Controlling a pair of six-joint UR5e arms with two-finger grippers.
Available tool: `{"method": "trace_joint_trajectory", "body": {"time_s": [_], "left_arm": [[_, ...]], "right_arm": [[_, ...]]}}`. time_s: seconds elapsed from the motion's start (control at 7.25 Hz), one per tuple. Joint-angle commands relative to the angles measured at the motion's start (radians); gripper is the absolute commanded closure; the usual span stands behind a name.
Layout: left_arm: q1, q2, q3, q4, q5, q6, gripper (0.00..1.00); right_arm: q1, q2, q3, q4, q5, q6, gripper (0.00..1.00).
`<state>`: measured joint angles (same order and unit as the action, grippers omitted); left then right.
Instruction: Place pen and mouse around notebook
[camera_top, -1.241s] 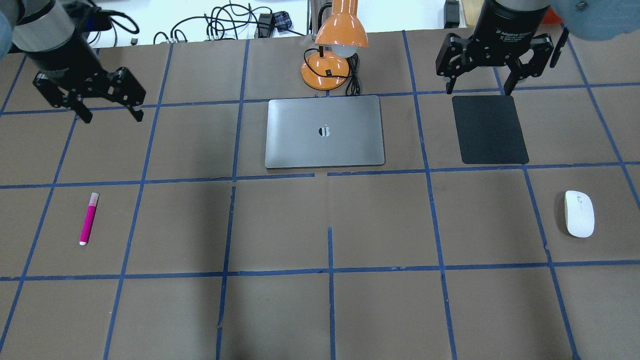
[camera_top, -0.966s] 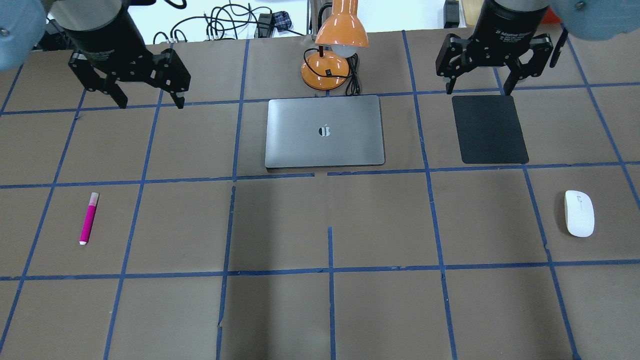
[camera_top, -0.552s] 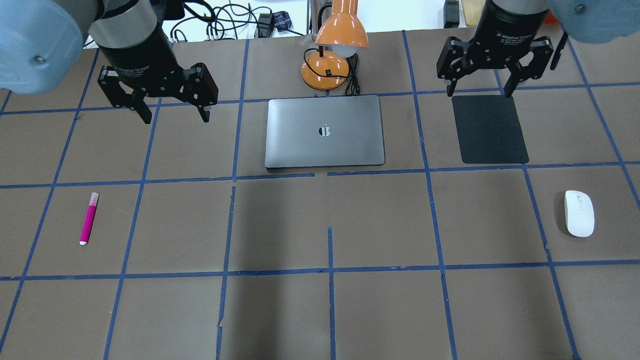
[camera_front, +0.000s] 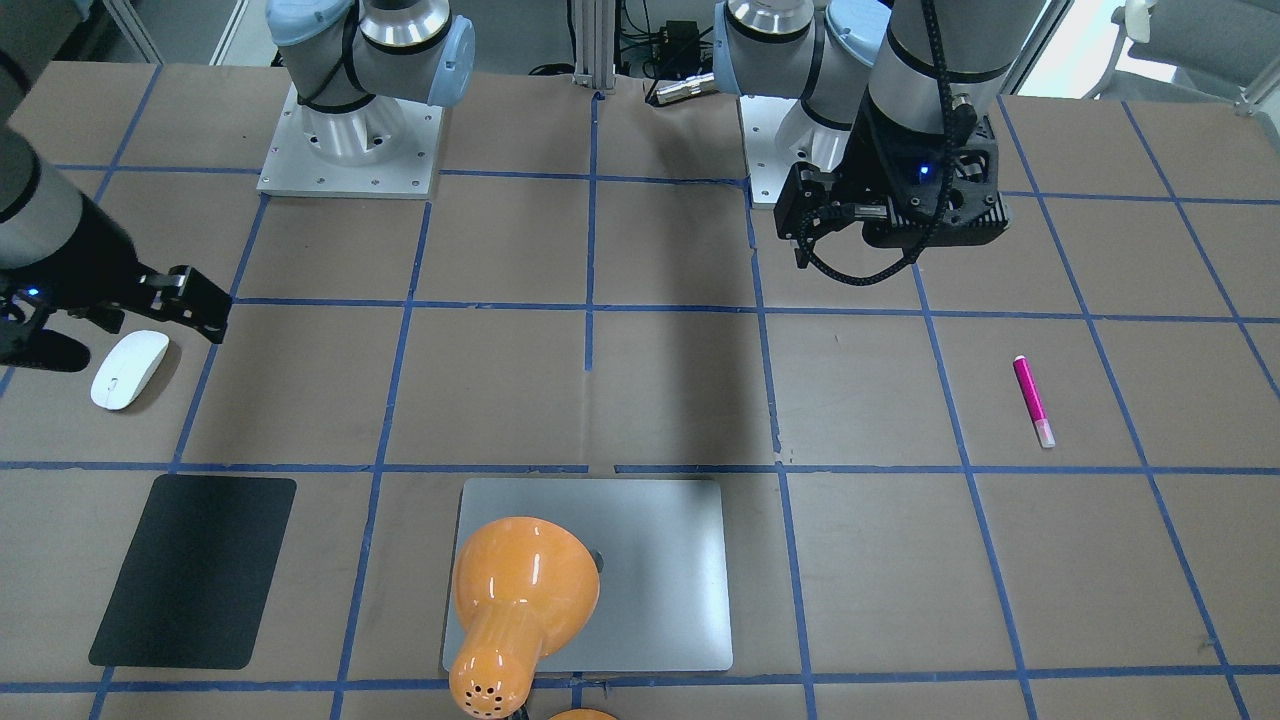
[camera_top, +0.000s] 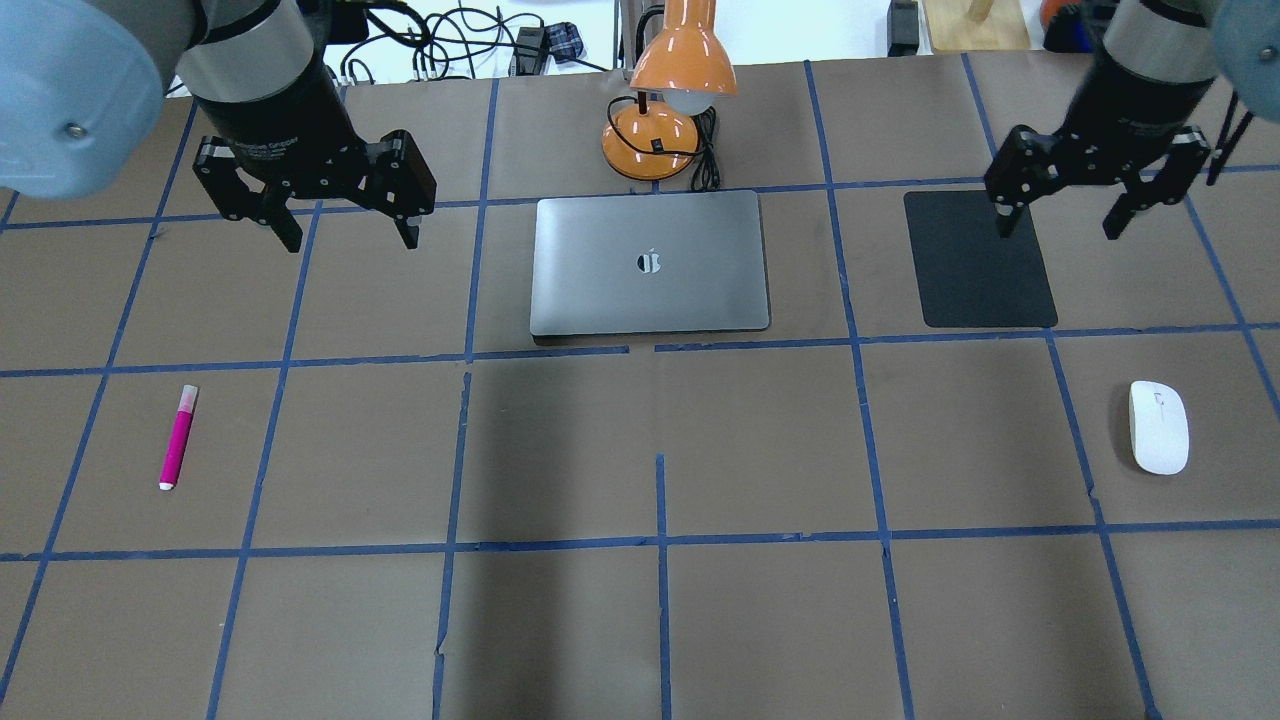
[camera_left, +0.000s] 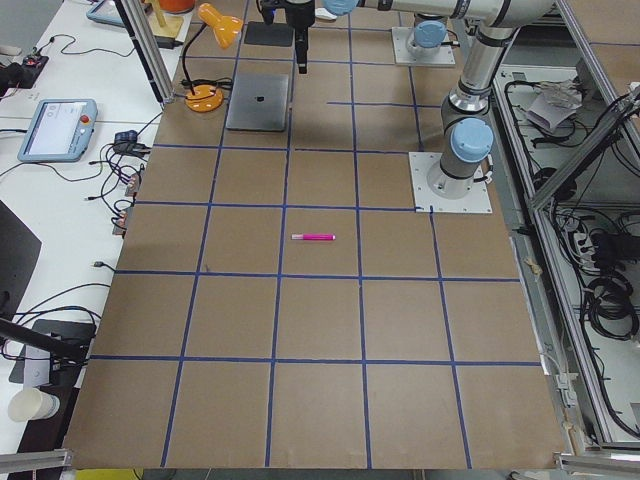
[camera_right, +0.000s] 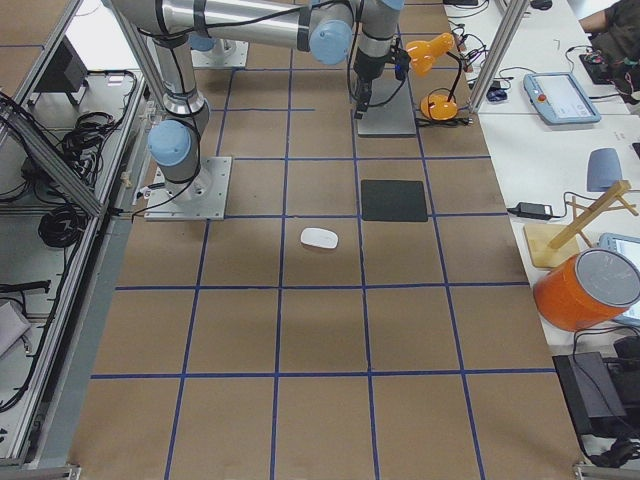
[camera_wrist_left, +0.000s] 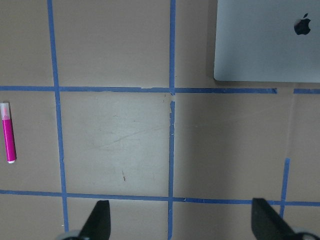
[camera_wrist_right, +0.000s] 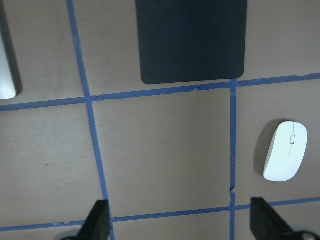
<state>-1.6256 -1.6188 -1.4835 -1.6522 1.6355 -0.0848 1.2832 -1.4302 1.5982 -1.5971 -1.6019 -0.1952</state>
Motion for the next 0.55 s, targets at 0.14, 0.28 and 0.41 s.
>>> {"method": "trace_joint_trajectory", "body": {"time_s": [0.14,0.28,0.41], "left_arm": [[0.233,0.026,-0.027,-0.024,-0.003,0.235,0.0],[0.362,0.027,-0.079,-0.015,0.0,0.384,0.0],[0.495,0.005,-0.136,0.023,-0.002,0.505,0.0]], "right_arm": [[-0.261,0.007,0.288,-0.37,-0.004,-0.304,0.0],[-0.327,0.007,0.406,-0.503,-0.007,-0.323,0.0],[-0.367,0.007,0.518,-0.641,-0.007,-0.328,0.0]]}}
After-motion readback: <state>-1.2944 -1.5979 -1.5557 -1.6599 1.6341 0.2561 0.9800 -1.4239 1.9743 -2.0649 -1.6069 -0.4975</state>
